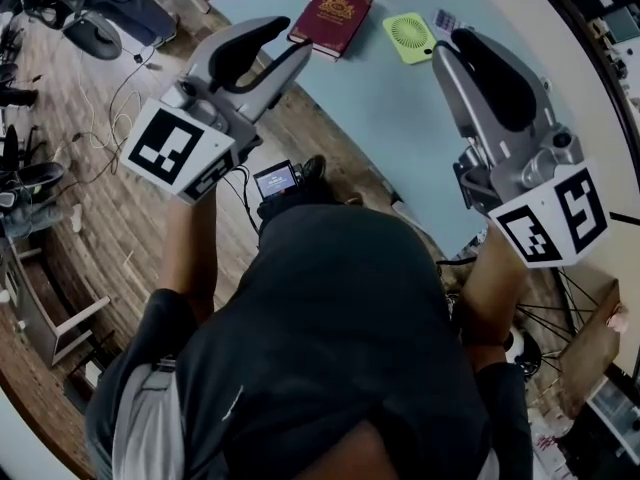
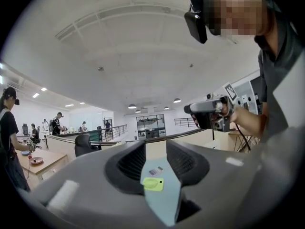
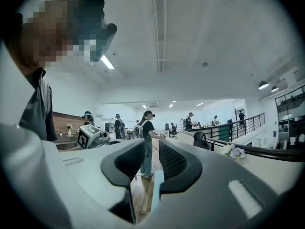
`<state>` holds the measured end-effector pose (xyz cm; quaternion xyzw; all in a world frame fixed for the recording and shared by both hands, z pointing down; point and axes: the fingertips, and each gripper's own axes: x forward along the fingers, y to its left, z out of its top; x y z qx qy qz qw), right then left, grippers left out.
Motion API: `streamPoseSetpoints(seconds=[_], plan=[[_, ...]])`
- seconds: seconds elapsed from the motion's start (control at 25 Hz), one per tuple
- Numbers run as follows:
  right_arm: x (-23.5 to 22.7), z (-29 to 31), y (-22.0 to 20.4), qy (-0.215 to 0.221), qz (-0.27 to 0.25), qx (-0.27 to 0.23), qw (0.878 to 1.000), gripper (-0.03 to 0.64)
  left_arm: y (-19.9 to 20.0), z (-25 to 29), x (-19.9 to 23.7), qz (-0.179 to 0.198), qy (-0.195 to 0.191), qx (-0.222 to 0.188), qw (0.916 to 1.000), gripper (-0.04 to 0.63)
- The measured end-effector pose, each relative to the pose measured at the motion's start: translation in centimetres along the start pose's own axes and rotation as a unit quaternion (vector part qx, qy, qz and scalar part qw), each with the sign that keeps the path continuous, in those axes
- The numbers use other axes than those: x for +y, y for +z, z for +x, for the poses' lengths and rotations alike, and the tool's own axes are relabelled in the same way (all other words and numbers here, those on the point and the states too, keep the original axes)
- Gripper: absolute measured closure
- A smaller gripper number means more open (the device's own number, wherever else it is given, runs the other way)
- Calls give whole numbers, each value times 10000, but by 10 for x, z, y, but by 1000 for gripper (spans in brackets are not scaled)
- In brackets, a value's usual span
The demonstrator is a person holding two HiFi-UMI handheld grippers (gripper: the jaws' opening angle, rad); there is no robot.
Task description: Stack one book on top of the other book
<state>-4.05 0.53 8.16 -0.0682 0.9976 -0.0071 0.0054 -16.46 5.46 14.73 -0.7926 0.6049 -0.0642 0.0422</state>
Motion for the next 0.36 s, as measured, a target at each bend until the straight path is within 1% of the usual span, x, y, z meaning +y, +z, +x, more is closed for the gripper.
streamPoseSetpoints(seconds=[0.2, 0.36], plan=[[0, -20, -3, -57, 21, -8, 10000, 525, -2, -1, -19, -12, -43, 14, 10000, 407], [-5, -30, -9, -98, 72, 6, 9999, 525, -7, 4, -29, -129, -71, 41, 9999, 407]])
